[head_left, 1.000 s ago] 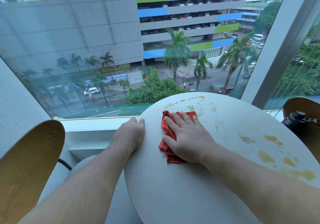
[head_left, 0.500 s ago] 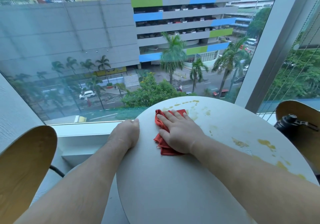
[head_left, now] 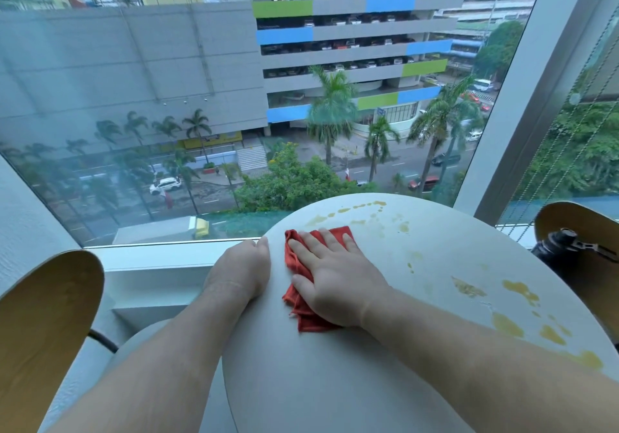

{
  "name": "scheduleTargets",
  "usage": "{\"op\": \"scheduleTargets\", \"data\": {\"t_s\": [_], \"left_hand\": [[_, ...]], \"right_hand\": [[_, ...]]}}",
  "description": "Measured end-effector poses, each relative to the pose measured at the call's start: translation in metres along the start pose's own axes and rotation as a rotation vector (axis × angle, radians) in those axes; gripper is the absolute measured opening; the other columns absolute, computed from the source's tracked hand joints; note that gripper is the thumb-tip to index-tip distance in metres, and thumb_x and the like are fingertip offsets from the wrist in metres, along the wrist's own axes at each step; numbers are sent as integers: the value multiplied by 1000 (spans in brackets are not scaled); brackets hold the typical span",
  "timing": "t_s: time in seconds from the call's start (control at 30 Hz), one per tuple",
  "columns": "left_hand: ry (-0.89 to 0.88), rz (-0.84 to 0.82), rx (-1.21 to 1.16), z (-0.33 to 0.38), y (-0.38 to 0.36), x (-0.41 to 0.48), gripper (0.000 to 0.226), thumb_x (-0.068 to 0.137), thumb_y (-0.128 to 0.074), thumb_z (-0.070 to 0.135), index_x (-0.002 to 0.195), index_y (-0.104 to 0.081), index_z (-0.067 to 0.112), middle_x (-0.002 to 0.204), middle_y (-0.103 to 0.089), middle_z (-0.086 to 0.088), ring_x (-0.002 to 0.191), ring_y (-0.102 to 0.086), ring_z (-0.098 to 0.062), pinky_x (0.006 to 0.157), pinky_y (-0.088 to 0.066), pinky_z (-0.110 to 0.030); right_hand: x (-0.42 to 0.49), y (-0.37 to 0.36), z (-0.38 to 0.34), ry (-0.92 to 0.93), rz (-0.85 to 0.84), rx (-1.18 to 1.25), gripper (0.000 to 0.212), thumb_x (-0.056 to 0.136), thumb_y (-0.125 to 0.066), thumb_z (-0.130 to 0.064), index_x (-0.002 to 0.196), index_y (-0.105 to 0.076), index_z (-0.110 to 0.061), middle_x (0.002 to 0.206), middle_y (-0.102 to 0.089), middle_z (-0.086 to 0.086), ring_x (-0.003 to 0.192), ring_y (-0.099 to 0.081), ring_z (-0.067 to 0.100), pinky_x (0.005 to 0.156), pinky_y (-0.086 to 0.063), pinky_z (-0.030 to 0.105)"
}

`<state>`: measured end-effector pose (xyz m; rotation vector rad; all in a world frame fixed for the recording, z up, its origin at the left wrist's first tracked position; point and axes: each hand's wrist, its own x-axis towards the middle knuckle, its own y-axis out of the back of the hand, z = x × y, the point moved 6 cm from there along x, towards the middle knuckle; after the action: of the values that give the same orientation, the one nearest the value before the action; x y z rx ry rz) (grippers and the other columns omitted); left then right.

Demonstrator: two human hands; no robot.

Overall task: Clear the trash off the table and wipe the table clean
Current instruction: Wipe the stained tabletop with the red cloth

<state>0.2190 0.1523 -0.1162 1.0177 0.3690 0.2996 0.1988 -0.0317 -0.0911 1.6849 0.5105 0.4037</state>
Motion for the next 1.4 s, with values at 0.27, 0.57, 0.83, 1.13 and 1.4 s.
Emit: {"op": "scheduleTargets", "data": {"t_s": [0.27,0.57,0.83,1.13,1.4], "left_hand": [[-6,6,4,-1,0,5,59,108,-26,50,130,-66,13,142,-63,-15,130,-56,-33,105,-42,-41],[-12,-2,67,4,1,3,56,109,-20,43,134,-62,14,146,-60,-12,133,-54,-32,107,-40,-41],[-78,4,38,26,-4,24,50,111,-21,32,124,-63,9,138,-63,-18,128,-57,-35,106,-42,-43],[-78,6,-14,21,-5,30,50,109,-25,38,122,-66,13,137,-64,-16,127,-57,-33,106,-42,-41],[-81,12,9,20,-6,27,51,109,-21,39,123,-65,17,137,-64,-11,125,-57,-31,100,-41,-41]], "right_hand": [[54,8,38,-73,7,-1,67,104,-23,-56,167,-11,-34,176,-6,-10,162,-3,18,130,-3,49],[0,7,41,-112,1,-4,73,102,-21,-59,168,-8,-29,176,-2,-5,162,0,22,130,0,50],[13,-2,-4,24,51,32,68,104,-32,-50,166,-16,-30,175,-10,-5,161,-6,25,130,-1,52],[72,10,38,-64,41,14,65,105,-24,-55,166,-17,-34,175,-11,-10,161,-8,18,130,-3,50],[22,10,55,-129,16,8,68,106,-25,-54,168,-10,-30,176,-4,-6,162,-1,20,130,0,49]]}}
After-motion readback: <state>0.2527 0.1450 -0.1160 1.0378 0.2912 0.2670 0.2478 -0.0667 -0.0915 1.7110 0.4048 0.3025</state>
